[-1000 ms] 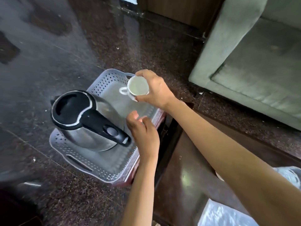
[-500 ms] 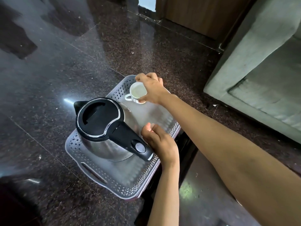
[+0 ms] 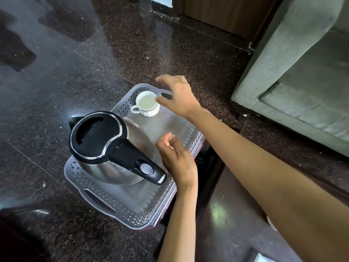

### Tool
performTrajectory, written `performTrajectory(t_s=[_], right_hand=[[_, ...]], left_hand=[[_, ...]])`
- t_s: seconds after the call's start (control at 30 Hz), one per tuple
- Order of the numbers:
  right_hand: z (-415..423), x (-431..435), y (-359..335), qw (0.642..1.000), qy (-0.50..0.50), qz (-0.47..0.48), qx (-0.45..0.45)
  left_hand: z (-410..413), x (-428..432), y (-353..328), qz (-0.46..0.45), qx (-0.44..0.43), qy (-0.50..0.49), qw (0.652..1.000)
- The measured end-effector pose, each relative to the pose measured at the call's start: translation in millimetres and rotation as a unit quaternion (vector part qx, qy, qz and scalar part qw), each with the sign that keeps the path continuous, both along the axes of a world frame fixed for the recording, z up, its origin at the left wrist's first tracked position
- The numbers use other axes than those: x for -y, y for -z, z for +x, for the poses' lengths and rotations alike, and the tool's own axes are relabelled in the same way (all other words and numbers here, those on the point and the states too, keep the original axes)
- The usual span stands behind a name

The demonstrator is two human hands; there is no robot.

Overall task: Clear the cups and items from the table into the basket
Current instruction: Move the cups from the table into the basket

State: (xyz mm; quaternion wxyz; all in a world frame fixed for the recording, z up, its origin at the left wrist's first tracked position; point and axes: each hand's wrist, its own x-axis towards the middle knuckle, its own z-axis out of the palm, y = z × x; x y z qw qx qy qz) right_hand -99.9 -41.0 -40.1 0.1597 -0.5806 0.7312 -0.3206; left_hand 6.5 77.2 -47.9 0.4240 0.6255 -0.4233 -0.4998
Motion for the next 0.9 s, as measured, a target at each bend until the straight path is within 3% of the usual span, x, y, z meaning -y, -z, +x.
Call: performTrajectory(t_s=[0.07, 0.17, 0.43, 0.63, 0.9], right_hand=[[-14.2, -27.4, -5.1, 0.995, 0.064, -0.079, 0.012], [-37.3, -81.9, -6.9, 0.985, 0.143, -0.091, 0.014], [-72.0, -244.6, 33.7, 0.958, 0.258, 0.12, -0.025], [-62.6, -316.7, 59.8, 0.921, 0.26, 0.29, -0.014], [-59.4, -341.1, 91.9, 0.923, 0.283, 0.262, -0.009]], left_hand=[[-3.3, -0.5, -2.9, -0.019, -0.018, -0.007, 1.0], [-8.1, -13.2, -11.2, -0.036, 0.002, 0.023, 0.999], [-28.8, -76.6, -4.1, -0.114, 0.075, 0.126, 0.983], [-35.3, -124.4, 25.2, -0.063, 0.096, 0.215, 0.97], [-29.5, -151.7, 37.5, -0.039, 0.12, 0.247, 0.961]])
